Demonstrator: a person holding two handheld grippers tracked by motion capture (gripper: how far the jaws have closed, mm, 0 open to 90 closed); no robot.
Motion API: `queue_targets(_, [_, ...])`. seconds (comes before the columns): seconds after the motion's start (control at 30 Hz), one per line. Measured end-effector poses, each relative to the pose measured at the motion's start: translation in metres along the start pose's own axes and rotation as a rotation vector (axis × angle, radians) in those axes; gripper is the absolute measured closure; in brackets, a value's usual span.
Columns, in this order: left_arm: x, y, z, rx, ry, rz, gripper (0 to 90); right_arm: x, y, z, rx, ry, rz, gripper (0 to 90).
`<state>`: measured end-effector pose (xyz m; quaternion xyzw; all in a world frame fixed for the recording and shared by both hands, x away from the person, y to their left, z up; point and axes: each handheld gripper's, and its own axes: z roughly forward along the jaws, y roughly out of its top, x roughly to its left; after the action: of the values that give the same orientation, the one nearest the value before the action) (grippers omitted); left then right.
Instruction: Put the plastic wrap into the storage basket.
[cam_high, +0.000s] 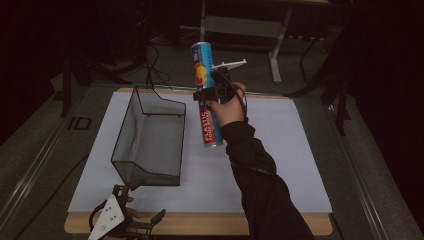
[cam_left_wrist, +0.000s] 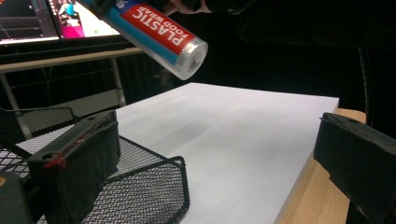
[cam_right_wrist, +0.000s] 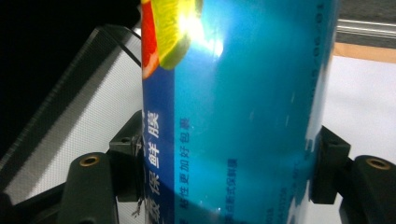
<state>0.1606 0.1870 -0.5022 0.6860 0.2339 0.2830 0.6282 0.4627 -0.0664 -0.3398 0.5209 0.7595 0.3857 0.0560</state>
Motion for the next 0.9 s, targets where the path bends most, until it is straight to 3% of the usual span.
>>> queue_targets(0.1, [0.001,0.001,-0.001,-0.004,0.027,0.001,1.1,0.007,0.000,0.005,-0.026,0.016,0.002,31.7])
queue_targets(0.27, [0.001,0.000,0.001,0.009,0.022,-0.001,1.2,0.017,-0.001,0.015,-0.059,0.051,0.021,31.7])
queue_targets(0.43, [-0.001,0.000,0.002,0.024,0.032,-0.007,1.2,0.026,-0.005,0.025,-0.087,0.108,0.078,31.7])
queue_targets(0.67, [-0.004,0.000,0.003,0.034,0.027,0.014,1.2,0.052,-0.018,0.049,-0.081,0.153,0.084,31.7])
queue_targets(0.9, [-0.004,0.001,0.001,0.034,0.030,0.021,1.2,0.060,-0.035,0.074,-0.072,0.187,0.096,31.7])
